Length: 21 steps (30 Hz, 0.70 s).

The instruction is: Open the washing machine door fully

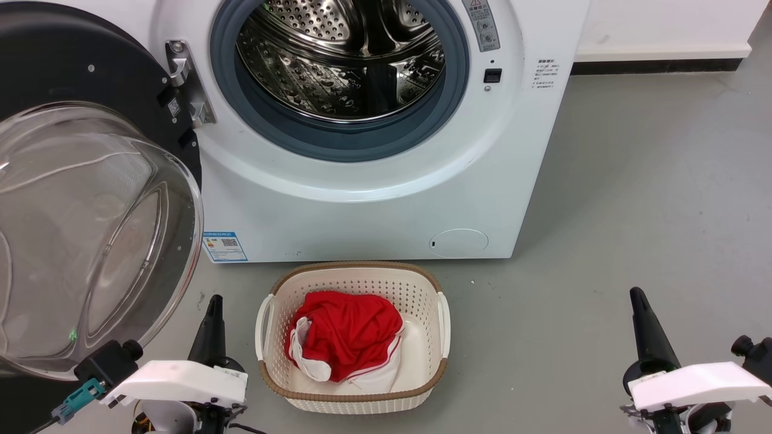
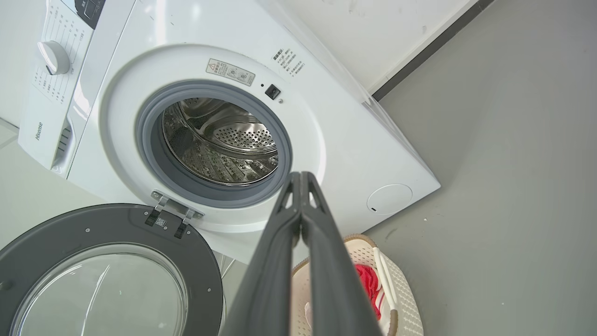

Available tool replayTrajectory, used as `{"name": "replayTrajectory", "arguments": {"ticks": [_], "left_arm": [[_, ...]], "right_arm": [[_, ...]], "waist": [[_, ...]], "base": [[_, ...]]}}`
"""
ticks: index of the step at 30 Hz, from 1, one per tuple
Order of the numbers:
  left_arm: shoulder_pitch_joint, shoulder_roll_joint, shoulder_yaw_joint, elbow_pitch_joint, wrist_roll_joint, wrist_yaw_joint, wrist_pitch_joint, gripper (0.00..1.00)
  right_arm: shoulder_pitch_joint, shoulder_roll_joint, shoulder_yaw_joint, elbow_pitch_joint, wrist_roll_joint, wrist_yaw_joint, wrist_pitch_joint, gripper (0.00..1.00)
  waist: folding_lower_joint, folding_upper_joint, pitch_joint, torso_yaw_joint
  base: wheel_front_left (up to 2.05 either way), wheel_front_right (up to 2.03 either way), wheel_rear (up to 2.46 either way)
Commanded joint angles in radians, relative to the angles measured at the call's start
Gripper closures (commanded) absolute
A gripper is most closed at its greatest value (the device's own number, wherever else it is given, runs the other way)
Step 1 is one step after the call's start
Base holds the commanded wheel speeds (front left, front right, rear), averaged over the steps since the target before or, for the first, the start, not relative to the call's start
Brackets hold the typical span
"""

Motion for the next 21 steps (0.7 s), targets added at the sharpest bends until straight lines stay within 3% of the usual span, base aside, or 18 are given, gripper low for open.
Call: {"name": "replayTrajectory", "arguments": {"ticks": [1, 21], "left_arm": [[-0.024, 0.001, 0.007, -0.007, -0.024, -0.007, 0.004, 1.00], [-0.034, -0.011, 0.040, 0.009, -0.250, -0.037, 0.064, 1.00]], "right_arm": [[-0.020, -0.008, -0.003, -0.005, 0.027, 0.000, 0.004, 1.00], [-0.045, -0.010, -0.020, 0.020, 0.263, 0.000, 0.058, 1.00]], "waist": [[-0.0001, 0.0000, 0.000, 0.000], [-0.0001, 0.0000, -0.007, -0.002]], "base": [[0.00, 0.00, 0.00], [0.00, 0.00, 0.00]]}}
